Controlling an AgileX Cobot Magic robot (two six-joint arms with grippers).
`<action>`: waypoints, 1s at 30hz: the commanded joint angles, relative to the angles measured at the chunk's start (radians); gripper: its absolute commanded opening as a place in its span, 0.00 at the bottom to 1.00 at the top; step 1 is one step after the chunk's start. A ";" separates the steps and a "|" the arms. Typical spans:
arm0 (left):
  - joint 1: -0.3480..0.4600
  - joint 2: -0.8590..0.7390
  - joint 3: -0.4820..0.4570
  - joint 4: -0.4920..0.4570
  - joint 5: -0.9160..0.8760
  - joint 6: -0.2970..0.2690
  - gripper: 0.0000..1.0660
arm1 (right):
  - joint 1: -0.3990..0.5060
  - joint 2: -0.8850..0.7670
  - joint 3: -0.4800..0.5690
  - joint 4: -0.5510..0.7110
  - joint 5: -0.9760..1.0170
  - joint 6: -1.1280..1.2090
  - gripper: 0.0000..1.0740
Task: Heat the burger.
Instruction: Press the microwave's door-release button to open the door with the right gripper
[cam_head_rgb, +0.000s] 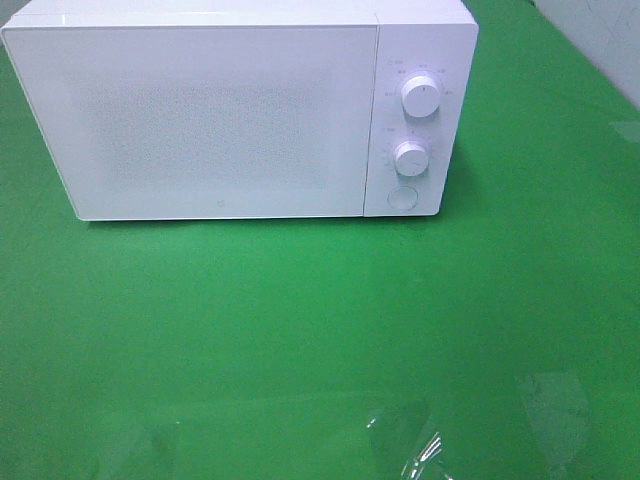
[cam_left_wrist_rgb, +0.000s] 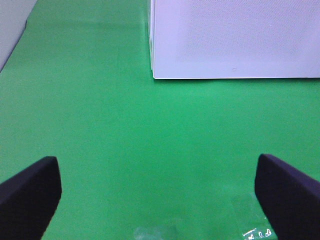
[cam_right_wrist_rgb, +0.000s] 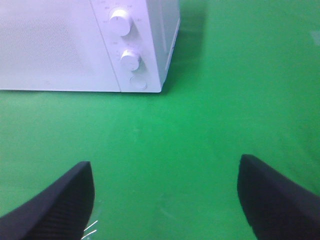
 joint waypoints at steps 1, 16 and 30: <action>0.002 -0.017 0.001 -0.006 -0.003 -0.005 0.91 | -0.051 -0.077 0.000 -0.049 0.025 -0.005 0.71; 0.002 -0.017 0.001 -0.005 -0.003 -0.005 0.91 | -0.109 -0.213 0.060 -0.084 0.084 0.004 0.71; 0.002 -0.017 0.001 -0.005 -0.003 -0.005 0.91 | -0.109 -0.213 0.075 -0.083 0.103 0.003 0.71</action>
